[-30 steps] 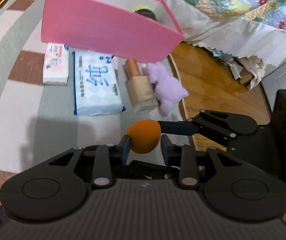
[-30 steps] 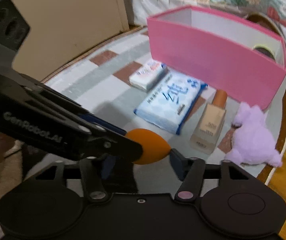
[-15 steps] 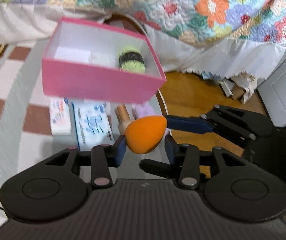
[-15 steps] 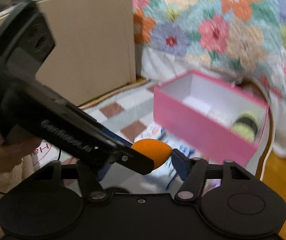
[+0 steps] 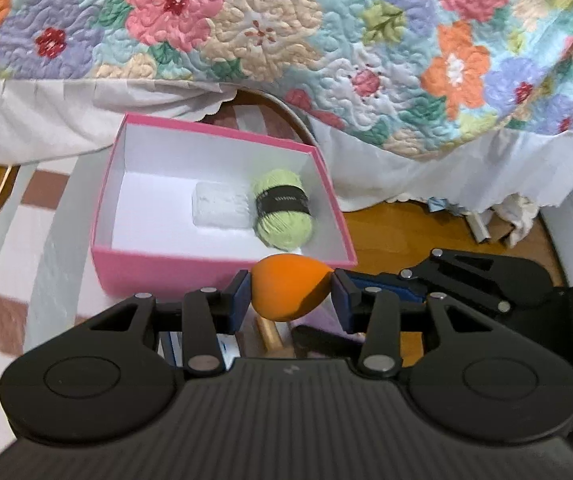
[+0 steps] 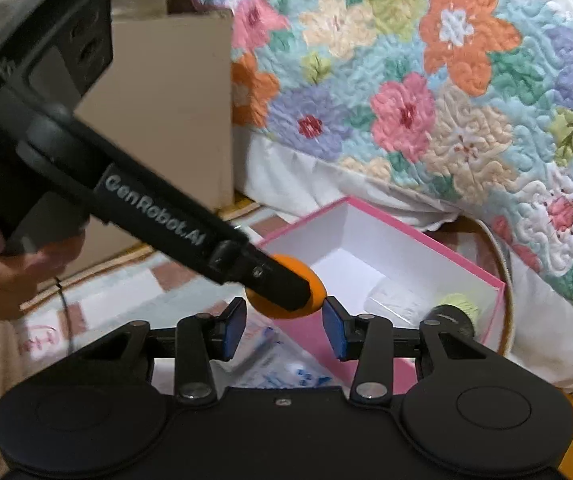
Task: Organize objects
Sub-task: 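Carry the orange sponge into the pink box and open the left tool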
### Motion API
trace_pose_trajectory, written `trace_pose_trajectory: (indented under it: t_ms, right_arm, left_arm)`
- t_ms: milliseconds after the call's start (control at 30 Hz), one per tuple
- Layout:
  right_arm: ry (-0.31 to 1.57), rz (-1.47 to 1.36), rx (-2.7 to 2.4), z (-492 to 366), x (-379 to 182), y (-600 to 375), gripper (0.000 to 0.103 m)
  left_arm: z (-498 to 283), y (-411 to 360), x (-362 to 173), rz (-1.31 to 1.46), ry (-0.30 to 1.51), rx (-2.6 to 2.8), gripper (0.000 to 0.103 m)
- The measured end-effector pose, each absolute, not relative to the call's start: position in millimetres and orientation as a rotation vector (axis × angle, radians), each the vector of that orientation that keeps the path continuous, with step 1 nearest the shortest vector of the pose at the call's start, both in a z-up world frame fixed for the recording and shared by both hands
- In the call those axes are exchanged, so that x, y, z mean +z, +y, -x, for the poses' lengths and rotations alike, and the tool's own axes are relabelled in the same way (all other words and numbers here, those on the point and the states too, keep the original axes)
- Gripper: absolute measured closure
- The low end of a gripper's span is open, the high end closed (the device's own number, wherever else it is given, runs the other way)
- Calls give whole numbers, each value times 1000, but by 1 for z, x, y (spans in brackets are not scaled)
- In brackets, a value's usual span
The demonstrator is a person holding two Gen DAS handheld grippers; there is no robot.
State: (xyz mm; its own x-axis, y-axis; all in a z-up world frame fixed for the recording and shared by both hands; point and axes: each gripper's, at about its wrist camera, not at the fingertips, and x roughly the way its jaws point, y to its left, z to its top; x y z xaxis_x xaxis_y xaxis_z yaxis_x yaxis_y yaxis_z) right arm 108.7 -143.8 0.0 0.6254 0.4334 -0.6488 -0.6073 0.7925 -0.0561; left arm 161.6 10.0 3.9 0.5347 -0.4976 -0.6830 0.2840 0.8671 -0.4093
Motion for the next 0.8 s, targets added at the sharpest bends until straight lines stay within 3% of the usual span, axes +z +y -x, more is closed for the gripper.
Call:
trace_pose_trajectory:
  t_ms: [467, 800]
  right_arm:
    - [934, 24, 452, -241, -70, -178, 63]
    - [1076, -21, 386, -290, -122, -174, 65]
  left_arm:
    - [-289, -35, -84, 332, 1092, -361, 62]
    - [-324, -45, -131, 380, 1173, -287, 63]
